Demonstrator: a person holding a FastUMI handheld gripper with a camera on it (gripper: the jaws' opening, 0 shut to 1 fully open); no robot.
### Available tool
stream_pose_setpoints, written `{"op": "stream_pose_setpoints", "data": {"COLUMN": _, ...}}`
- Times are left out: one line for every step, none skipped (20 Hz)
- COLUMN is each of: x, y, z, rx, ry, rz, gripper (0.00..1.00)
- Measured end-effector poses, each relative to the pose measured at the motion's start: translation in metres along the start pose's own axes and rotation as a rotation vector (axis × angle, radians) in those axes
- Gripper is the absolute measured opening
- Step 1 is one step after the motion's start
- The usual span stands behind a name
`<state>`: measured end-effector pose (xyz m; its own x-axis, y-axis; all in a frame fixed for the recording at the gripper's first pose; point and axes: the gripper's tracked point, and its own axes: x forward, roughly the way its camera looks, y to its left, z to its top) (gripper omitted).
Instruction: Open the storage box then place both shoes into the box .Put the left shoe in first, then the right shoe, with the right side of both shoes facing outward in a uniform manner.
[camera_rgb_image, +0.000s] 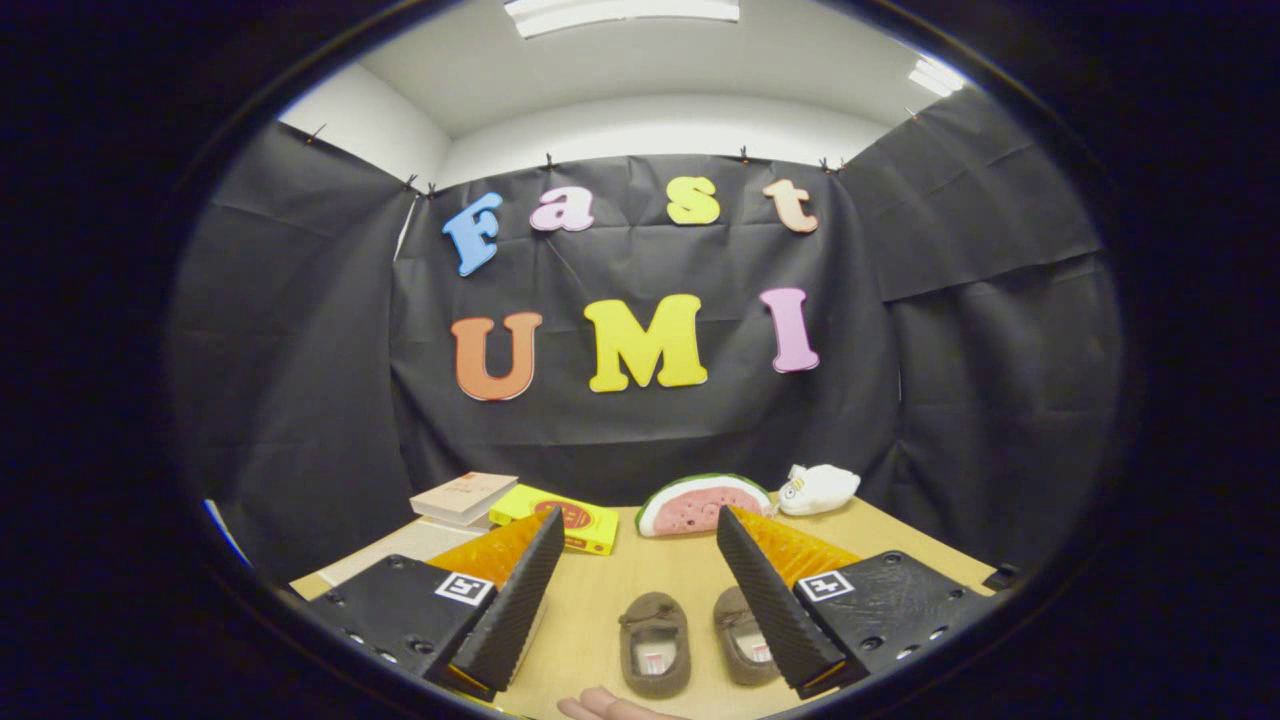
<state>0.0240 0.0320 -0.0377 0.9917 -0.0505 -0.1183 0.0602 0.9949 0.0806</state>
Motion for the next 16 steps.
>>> {"op": "stream_pose_setpoints", "data": {"x": 0.001, "y": 0.003, "z": -0.002, "rx": 0.008, "ry": 0.005, "rz": 0.016, "gripper": 0.94}}
{"op": "stream_pose_setpoints", "data": {"x": 0.004, "y": 0.005, "z": -0.005, "rx": 0.02, "ry": 0.01, "rz": 0.031, "gripper": 0.94}}
{"op": "stream_pose_setpoints", "data": {"x": 0.009, "y": 0.008, "z": -0.007, "rx": 0.031, "ry": 0.017, "rz": 0.05, "gripper": 0.95}}
{"op": "stream_pose_setpoints", "data": {"x": 0.015, "y": 0.012, "z": -0.013, "rx": 0.042, "ry": 0.029, "rz": 0.07, "gripper": 0.95}}
{"op": "stream_pose_setpoints", "data": {"x": 0.021, "y": 0.017, "z": -0.018, "rx": 0.055, "ry": 0.05, "rz": 0.097, "gripper": 0.95}}
{"op": "stream_pose_setpoints", "data": {"x": 0.029, "y": 0.022, "z": -0.026, "rx": 0.075, "ry": 0.078, "rz": 0.127, "gripper": 0.95}}
{"op": "stream_pose_setpoints", "data": {"x": 0.036, "y": 0.031, "z": -0.036, "rx": 0.094, "ry": 0.117, "rz": 0.169, "gripper": 0.95}}
{"op": "stream_pose_setpoints", "data": {"x": 0.044, "y": 0.042, "z": -0.046, "rx": 0.12, "ry": 0.158, "rz": 0.211, "gripper": 0.95}}
{"op": "stream_pose_setpoints", "data": {"x": 0.052, "y": 0.053, "z": -0.059, "rx": 0.138, "ry": 0.207, "rz": 0.258, "gripper": 0.95}}
{"op": "stream_pose_setpoints", "data": {"x": 0.059, "y": 0.063, "z": -0.072, "rx": 0.153, "ry": 0.259, "rz": 0.302, "gripper": 0.95}}
{"op": "stream_pose_setpoints", "data": {"x": 0.066, "y": 0.073, "z": -0.084, "rx": 0.17, "ry": 0.302, "rz": 0.334, "gripper": 0.95}}
{"op": "stream_pose_setpoints", "data": {"x": 0.072, "y": 0.08, "z": -0.093, "rx": 0.186, "ry": 0.339, "rz": 0.361, "gripper": 0.95}}
{"op": "stream_pose_setpoints", "data": {"x": 0.077, "y": 0.087, "z": -0.103, "rx": 0.198, "ry": 0.368, "rz": 0.391, "gripper": 0.95}}
{"op": "stream_pose_setpoints", "data": {"x": 0.081, "y": 0.096, "z": -0.111, "rx": 0.21, "ry": 0.396, "rz": 0.42, "gripper": 0.95}}
{"op": "stream_pose_setpoints", "data": {"x": 0.083, "y": 0.102, "z": -0.121, "rx": 0.226, "ry": 0.422, "rz": 0.446, "gripper": 0.95}}
{"op": "stream_pose_setpoints", "data": {"x": 0.086, "y": 0.106, "z": -0.129, "rx": 0.25, "ry": 0.445, "rz": 0.467, "gripper": 0.95}}
